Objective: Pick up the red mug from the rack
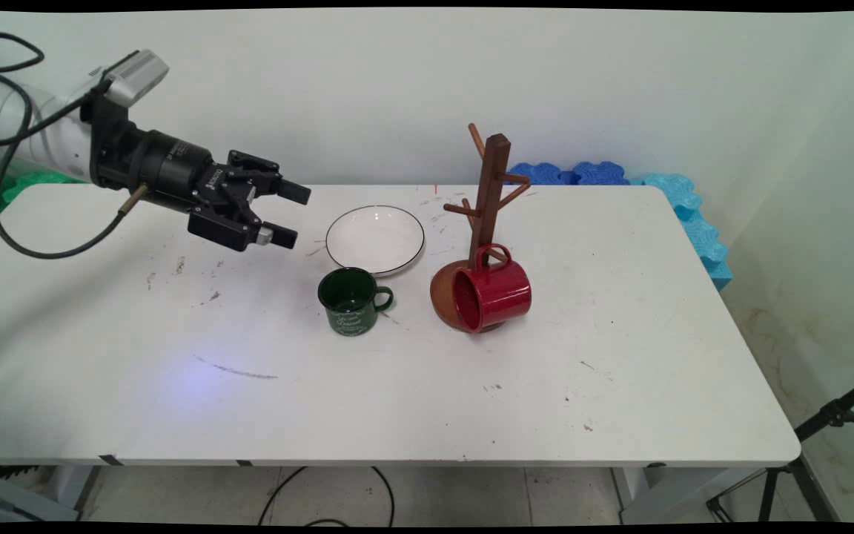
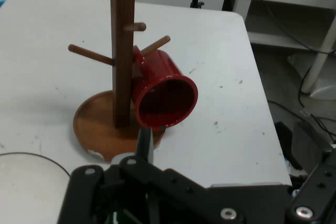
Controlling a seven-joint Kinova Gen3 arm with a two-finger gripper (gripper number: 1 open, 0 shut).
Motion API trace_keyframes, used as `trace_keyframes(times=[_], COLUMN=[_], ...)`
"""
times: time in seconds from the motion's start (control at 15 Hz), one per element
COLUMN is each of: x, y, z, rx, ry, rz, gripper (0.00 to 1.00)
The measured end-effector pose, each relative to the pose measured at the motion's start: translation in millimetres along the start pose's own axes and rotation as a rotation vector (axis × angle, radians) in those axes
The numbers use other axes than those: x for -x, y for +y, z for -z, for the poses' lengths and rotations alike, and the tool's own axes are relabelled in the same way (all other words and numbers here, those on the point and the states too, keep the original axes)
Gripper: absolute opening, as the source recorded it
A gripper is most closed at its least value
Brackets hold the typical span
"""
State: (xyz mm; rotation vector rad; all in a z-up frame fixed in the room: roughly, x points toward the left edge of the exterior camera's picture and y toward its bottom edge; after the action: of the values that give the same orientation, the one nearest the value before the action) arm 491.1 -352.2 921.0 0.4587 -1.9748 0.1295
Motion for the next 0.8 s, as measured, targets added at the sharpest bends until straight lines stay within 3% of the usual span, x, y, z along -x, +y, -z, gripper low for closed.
trace_keyframes(times=[0.4, 0.8], x=[0.1, -15.9], y=[4.3, 10.0], z=[-2.5, -15.9], rx=[-0.007, -0.039], ry=[0.037, 0.054], rz=[-0.013, -0.015], gripper=[1.0, 1.0])
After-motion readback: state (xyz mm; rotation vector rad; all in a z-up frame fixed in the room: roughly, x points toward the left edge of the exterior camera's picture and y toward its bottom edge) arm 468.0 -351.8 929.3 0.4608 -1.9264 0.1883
